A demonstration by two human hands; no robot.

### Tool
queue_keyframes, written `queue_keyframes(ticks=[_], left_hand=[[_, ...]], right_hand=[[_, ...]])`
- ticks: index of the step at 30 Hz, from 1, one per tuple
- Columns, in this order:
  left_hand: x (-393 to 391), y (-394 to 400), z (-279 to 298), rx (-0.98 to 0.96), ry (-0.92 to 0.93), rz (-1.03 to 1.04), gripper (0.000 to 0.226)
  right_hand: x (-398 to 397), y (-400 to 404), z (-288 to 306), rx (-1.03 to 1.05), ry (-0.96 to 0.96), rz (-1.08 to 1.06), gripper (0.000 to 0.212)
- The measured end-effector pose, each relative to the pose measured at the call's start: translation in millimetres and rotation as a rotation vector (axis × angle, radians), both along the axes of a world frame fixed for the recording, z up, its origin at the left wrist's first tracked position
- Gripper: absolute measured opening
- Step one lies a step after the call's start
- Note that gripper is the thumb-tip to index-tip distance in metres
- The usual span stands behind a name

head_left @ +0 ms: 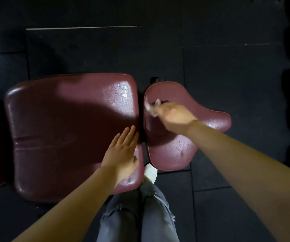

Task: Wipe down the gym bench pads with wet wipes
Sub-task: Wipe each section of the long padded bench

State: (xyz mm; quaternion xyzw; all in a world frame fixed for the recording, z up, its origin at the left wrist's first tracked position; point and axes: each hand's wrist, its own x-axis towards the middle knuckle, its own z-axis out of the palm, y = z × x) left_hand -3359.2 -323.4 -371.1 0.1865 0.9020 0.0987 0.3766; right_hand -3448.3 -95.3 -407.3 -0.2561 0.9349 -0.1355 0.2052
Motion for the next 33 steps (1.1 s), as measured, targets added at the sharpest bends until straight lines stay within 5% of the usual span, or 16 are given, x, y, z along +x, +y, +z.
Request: queue_keyframes(ticks=[2, 4, 6, 8, 12, 14, 17, 20, 24, 27, 30, 33], left_hand=[[0.0, 0.9, -1.0, 0.000, -0.009, 0.009, 0.075], [1.0, 1.9, -1.7, -0.010, -0.005, 0.014, 0.075], [1.6, 3.0, -2.7, -0.012, 0.016, 0.001, 0.083], [2.8, 2.3, -4.5, -0.014, 0.027, -0.016, 0.088], [-0.9, 1.5, -3.7, 0.022, 0.020, -0.007, 0.094], [-3.0, -1.1, -2.7, 0.021, 0.016, -0.015, 0.091], [-3.6, -4.1, -0.3, 0.001, 0.016, -0.042, 0.076], [-2.3, -1.0, 0.7, 0.002, 0.010, -0.028, 0.076], [0.8, -0.5, -1.4, 0.018, 0.026, -0.012, 0.074], [0.3, -1.0, -2.8, 0.031, 0.027, -0.009, 0.075], [-1.3, -4.0, -3.4, 0.019, 0.020, -0.039, 0.075], [-0.9, -5.6, -2.4, 0.015, 0.017, -0.059, 0.077]], right_hand=[[1.8, 42.3, -2.8, 0.153, 0.113, -0.396, 0.044], [10.1, 62.1, 0.9, 0.221, 0.043, -0.867, 0.032], [13.9, 35.8, 5.2, 0.190, -0.031, -1.109, 0.025], [19.8, -13.3, 2.3, 0.185, 0.017, -1.020, 0.028], [48.4, -83.1, 2.1, 0.019, -0.015, -0.266, 0.043], [53.2, -63.1, 5.6, -0.052, 0.042, -0.079, 0.050], [45.1, 3.7, 16.0, 0.062, -0.004, -0.343, 0.037], [54.3, 62.2, 23.8, 0.233, 0.055, -0.873, 0.026], [52.1, 28.5, 12.0, 0.261, 0.016, -1.246, 0.034], [49.3, -42.1, -0.1, 0.113, 0.087, -0.893, 0.039], [61.0, -85.6, 1.8, -0.053, 0.018, -0.282, 0.031], [60.0, -52.6, 2.8, -0.081, 0.111, -0.115, 0.039]])
